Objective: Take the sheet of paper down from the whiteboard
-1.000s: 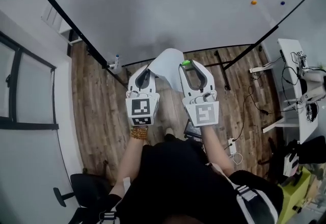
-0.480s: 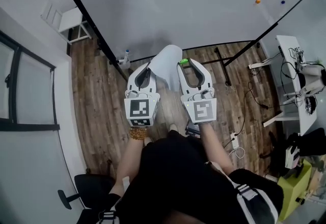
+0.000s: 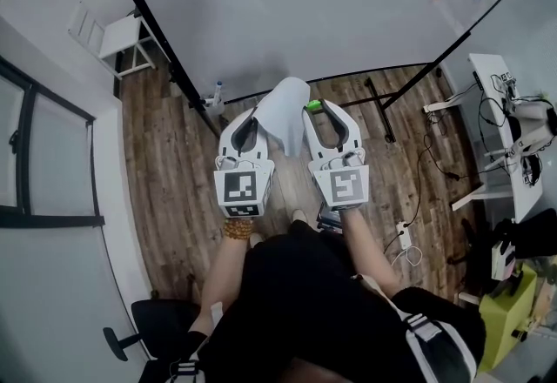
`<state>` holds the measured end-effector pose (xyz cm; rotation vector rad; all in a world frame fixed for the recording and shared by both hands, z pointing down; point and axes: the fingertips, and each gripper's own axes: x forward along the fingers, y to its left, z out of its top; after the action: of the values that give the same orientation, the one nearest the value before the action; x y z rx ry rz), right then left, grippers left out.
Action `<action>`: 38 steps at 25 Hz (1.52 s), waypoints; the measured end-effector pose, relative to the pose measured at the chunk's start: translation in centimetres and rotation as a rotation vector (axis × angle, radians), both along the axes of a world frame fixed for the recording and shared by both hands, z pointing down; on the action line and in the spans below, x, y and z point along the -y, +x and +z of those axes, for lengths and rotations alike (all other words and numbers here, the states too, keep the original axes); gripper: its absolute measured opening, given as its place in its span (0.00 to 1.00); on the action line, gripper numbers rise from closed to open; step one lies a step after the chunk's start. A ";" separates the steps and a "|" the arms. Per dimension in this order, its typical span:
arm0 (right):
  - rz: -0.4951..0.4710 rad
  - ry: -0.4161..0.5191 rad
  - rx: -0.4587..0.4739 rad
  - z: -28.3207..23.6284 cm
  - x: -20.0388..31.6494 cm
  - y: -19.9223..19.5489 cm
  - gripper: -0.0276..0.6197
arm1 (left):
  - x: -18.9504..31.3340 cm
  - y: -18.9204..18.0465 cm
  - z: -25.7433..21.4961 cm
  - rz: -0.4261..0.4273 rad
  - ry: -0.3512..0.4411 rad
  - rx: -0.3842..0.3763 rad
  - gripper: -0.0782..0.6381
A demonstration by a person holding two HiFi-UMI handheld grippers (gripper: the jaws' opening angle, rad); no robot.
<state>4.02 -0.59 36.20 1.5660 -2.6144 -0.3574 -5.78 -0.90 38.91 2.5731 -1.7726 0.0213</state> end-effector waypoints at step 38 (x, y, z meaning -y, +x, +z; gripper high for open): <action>0.034 0.023 -0.070 0.0 -0.7 4.9 0.22 | -0.8 3.8 0.3 0.020 -0.002 0.012 0.12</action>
<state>8.89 0.07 36.15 1.5731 -2.5372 -0.4328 -1.99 -0.09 39.19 2.5952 -1.7492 0.0396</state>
